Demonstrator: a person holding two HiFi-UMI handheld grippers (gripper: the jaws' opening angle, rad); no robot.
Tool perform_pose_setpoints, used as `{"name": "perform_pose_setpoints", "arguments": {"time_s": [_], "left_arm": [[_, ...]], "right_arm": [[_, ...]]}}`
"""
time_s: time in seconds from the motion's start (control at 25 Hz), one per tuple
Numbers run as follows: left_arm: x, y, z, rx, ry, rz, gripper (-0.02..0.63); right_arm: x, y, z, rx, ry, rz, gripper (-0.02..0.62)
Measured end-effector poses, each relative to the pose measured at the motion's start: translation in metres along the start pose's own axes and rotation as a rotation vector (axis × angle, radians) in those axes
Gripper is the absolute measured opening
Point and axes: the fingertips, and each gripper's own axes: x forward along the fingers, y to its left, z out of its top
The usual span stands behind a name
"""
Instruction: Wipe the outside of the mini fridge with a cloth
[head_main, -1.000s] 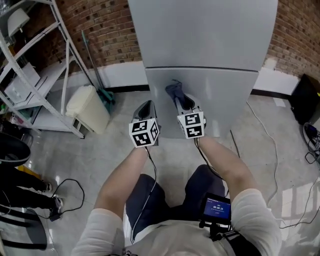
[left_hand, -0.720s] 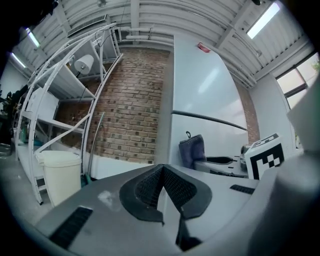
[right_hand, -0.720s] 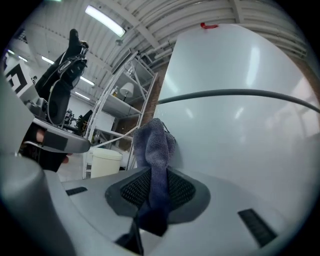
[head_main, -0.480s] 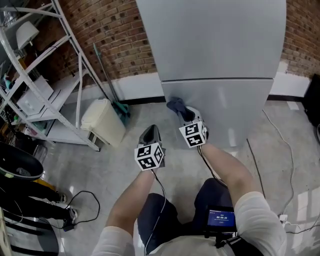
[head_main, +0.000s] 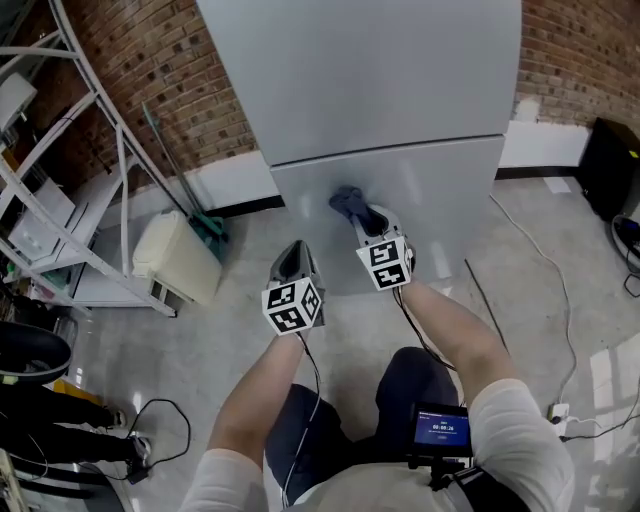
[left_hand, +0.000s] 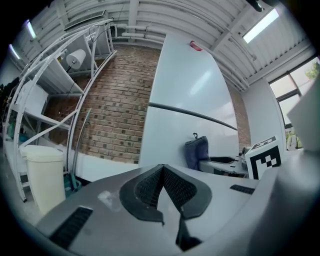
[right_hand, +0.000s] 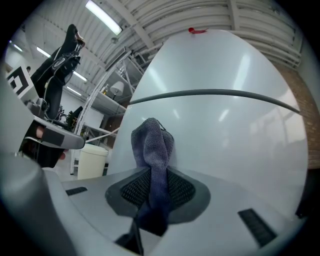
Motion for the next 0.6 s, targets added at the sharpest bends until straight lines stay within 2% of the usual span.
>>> {"name": "perform_pose_setpoints", "arguments": {"time_s": [0.6], "left_arm": [[0.052,-0.124,-0.025,0.000,0.036,-0.139,0.000]], "right_arm": [[-0.094,-0.185,-0.056,0.057,0.059,-0.242,0.086]]}}
